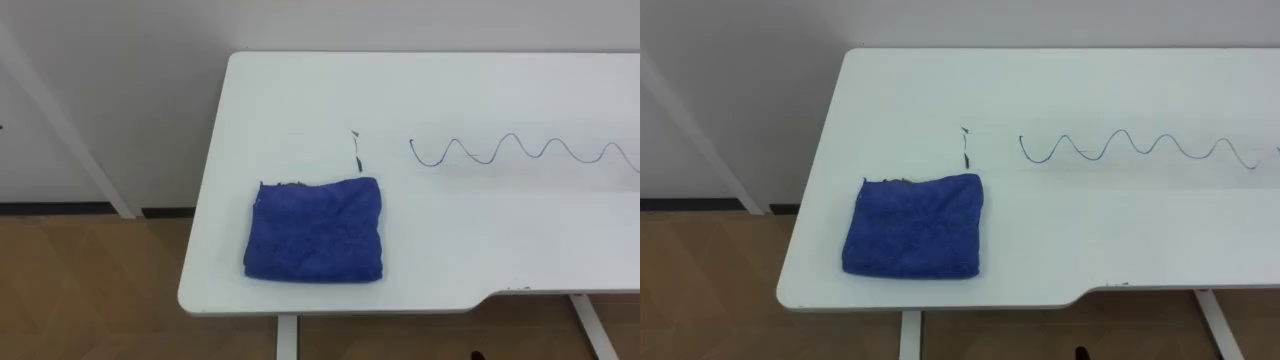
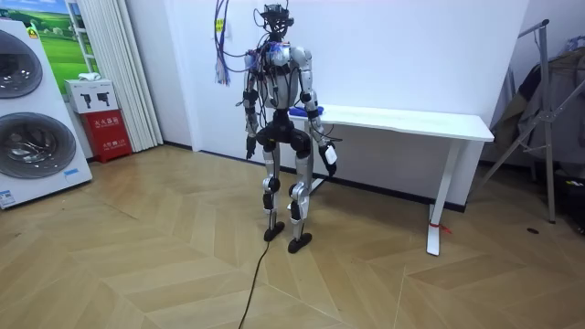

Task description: Wipe table

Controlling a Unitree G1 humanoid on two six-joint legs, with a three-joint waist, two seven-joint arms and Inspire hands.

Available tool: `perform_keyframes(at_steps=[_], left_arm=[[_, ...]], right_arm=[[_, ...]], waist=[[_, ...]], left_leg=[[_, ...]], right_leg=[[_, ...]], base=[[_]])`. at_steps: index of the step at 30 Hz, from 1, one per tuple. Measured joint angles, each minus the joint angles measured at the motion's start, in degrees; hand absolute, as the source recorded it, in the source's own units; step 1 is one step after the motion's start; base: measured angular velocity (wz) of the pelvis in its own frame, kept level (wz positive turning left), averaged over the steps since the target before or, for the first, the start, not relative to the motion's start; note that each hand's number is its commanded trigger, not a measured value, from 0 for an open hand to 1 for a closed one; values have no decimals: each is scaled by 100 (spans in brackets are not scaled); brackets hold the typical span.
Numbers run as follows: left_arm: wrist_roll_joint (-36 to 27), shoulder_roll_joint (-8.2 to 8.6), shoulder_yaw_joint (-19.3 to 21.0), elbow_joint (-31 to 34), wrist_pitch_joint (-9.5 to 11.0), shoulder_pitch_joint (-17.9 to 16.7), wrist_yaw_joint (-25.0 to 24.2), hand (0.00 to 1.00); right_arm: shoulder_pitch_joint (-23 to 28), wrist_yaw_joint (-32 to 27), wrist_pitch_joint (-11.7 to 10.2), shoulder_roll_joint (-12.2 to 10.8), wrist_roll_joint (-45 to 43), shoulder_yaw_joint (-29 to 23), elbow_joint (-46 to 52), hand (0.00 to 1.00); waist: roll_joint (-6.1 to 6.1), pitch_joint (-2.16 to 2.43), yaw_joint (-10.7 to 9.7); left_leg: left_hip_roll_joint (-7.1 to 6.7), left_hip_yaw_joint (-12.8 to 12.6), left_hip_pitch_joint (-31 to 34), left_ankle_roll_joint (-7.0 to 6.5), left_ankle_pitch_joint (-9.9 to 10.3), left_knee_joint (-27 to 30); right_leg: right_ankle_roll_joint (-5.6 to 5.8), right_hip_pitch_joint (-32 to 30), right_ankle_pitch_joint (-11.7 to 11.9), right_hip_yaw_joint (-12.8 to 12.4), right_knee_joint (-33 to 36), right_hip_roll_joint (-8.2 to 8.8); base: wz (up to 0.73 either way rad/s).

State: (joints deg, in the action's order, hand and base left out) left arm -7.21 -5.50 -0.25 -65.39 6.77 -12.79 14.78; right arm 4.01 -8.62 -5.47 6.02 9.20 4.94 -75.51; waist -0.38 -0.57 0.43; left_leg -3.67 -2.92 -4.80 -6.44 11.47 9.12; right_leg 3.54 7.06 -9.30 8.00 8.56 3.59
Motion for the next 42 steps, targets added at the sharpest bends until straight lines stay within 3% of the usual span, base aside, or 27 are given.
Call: perform_keyframes(at_steps=[13,19,22,26,30,33,37,38,42], left_arm=[[13,6,-3,4,0,5,-13,0],[14,17,78,-40,-32,-56,-10,0],[24,23,290,-46,-135,-59,-2,0],[62,11,835,-46,-241,-139,-9,0],[69,-22,1525,51,-430,-323,-8,0],[306,-85,1768,151,-525,-427,-9,0],[399,-205,1821,169,-630,-315,-90,0],[447,-256,1822,169,-650,-308,-151,0],[497,-331,1803,266,-657,-305,-210,0]], right_arm=[[-3,121,3,-1,72,4,-7,0],[35,124,43,-3,526,-77,-88,0],[149,55,117,-5,902,-460,-165,0],[397,-223,194,8,1902,-1413,-247,0],[512,-460,376,144,2681,-2749,-197,0],[502,-736,498,315,2938,-3516,-176,0],[489,-1325,563,545,3071,-3939,190,0],[416,-1526,563,628,3065,-4029,371,0],[-30,-2109,552,975,2731,-4061,1049,0]], waist=[[27,2,5],[22,-13,7],[8,-22,-17],[-26,2,-55],[-69,12,-362],[-168,23,-520],[-244,16,-535],[-281,34,-525],[-354,33,-522]], left_leg=[[0,-2,-5,1,0,6],[2,-3,-91,1,0,-50],[8,-1,-172,15,25,-95],[6,5,-257,15,32,-88],[4,13,-397,17,42,-165],[6,-6,-380,17,55,-153],[17,-36,-371,22,66,-151],[17,-62,-358,22,68,-149],[16,-153,-335,21,68,-139]], right_leg=[[0,11,0,1,0,1],[-1,73,-1,-23,-5,-6],[-1,128,-1,-20,-34,-13],[-2,233,-1,-9,-77,-20],[-33,324,-33,-6,-68,-23],[-36,311,-42,-14,-39,-25],[-39,263,-44,-32,28,-34],[-39,205,-44,-56,37,-34],[-39,161,-43,-92,29,-33]], base=[[0],[0],[0],[1],[-1],[-10],[-7],[-15],[-12]])
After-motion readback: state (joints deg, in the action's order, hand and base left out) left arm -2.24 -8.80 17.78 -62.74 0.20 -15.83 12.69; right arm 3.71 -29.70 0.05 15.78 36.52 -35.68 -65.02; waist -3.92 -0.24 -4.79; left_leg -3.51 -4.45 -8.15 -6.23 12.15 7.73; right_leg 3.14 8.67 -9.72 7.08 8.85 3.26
